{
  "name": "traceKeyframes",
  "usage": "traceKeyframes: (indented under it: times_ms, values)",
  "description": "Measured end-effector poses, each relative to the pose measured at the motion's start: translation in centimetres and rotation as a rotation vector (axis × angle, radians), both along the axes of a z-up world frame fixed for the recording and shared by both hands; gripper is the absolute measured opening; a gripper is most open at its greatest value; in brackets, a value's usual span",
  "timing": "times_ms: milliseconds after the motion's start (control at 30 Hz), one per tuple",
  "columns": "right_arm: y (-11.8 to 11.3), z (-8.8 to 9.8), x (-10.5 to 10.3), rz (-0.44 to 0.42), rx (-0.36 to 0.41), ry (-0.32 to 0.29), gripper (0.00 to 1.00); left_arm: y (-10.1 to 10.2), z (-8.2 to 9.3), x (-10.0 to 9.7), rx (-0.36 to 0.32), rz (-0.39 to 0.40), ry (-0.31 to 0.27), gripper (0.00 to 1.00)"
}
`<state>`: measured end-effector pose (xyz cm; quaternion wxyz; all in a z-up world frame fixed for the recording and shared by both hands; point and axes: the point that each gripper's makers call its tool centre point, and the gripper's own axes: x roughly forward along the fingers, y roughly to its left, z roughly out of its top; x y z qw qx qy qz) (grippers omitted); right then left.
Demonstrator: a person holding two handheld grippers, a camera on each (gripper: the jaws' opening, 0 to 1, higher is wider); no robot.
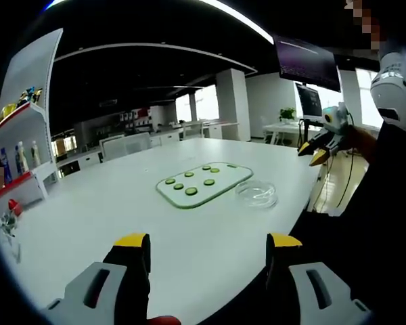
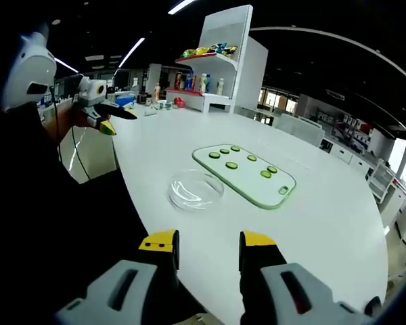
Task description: Open the petri dish lid, add cucumber slices into the petri dish, and close the lid
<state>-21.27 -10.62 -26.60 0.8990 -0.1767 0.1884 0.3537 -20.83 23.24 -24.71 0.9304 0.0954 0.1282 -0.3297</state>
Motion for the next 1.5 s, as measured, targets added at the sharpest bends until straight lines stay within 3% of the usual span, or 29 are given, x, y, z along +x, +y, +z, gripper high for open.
traceKeyframes:
  times_ms: [1500]
  values:
    - [-1.1,-0.1,0.0,-0.01,-0.006,0.001,0.36,-0.7,-0.1,0.1,0.01,-0.022,0.009,0.69]
